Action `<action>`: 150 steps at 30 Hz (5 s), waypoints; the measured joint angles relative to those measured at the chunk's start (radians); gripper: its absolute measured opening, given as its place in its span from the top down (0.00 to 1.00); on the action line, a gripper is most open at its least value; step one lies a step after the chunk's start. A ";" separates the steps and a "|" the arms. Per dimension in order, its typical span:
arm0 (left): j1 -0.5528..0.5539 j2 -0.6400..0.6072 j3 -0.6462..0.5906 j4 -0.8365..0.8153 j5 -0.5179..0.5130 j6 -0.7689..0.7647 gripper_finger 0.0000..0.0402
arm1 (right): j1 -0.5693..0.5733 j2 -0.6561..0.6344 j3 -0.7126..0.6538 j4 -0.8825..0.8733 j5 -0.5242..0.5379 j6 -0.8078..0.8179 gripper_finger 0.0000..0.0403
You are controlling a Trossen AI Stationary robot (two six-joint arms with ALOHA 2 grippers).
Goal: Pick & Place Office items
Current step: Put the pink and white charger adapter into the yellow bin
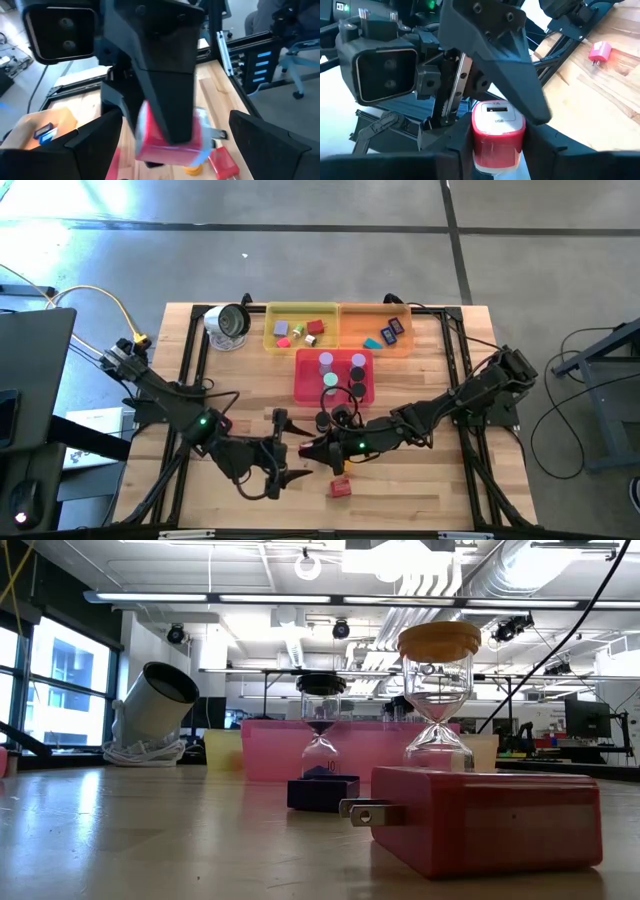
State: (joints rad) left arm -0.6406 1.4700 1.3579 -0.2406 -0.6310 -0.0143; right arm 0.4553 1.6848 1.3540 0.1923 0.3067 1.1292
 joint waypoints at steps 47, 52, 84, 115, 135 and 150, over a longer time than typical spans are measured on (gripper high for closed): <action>0.016 0.014 0.000 0.004 -0.027 0.052 0.35 | 0.001 0.000 0.000 0.016 0.001 0.020 0.43; 0.016 0.013 0.000 0.005 -0.029 0.052 0.35 | 0.001 0.000 0.000 0.035 0.003 -0.043 0.35; -0.046 -0.060 -0.001 0.014 -0.072 0.071 0.35 | -0.010 -0.002 0.002 0.072 0.012 -0.081 0.31; 0.352 -0.236 0.001 0.016 -0.505 0.367 0.35 | -0.125 -0.323 0.000 -0.219 -0.037 -0.401 0.31; 1.034 0.055 0.001 -0.260 0.121 -0.063 0.35 | -0.289 -0.339 0.000 -0.558 -0.285 -0.437 0.31; 1.211 0.294 0.001 -0.329 0.551 -0.546 0.35 | -0.310 -0.339 0.000 -0.590 -0.281 -0.450 0.32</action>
State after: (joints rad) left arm 0.5707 1.7636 1.3590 -0.5698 -0.0800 -0.5600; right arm 0.1455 1.3460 1.3537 -0.3973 0.0256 0.6788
